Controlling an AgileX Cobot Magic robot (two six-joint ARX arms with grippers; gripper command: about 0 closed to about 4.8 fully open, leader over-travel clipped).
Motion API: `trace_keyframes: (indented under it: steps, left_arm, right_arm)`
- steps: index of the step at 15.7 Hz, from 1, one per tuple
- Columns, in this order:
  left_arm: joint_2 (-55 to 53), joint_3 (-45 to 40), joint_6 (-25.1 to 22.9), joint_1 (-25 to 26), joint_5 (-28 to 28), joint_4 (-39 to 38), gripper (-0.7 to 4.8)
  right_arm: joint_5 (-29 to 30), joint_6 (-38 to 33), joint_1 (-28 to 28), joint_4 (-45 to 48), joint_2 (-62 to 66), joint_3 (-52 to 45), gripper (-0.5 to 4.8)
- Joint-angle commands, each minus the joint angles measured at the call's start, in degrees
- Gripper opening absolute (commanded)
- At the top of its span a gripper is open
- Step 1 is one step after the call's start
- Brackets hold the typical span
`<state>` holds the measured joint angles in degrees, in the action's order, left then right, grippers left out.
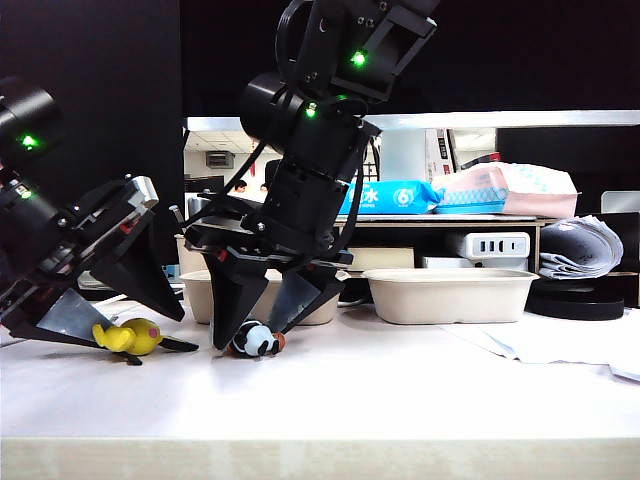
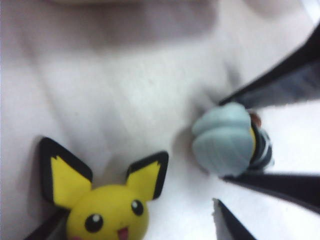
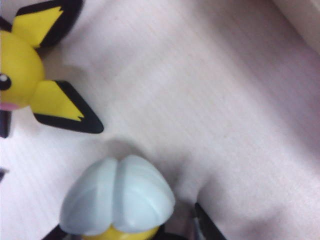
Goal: Put the dolls with similar sizes into the same paper box, while dolls with different sizes go into separate paper boxes.
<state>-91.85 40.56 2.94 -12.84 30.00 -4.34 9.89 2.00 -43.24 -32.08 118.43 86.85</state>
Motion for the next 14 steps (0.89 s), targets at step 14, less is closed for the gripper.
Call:
trace_keyframes:
  steps: [14]
  left_arm:
    - [-1.8, 2.9, -0.5, -8.3, -20.7, -20.7, 2.41]
  right_arm:
    - [-1.0, 0.0, 0.2, -2.1, 0.3, -0.2, 2.78]
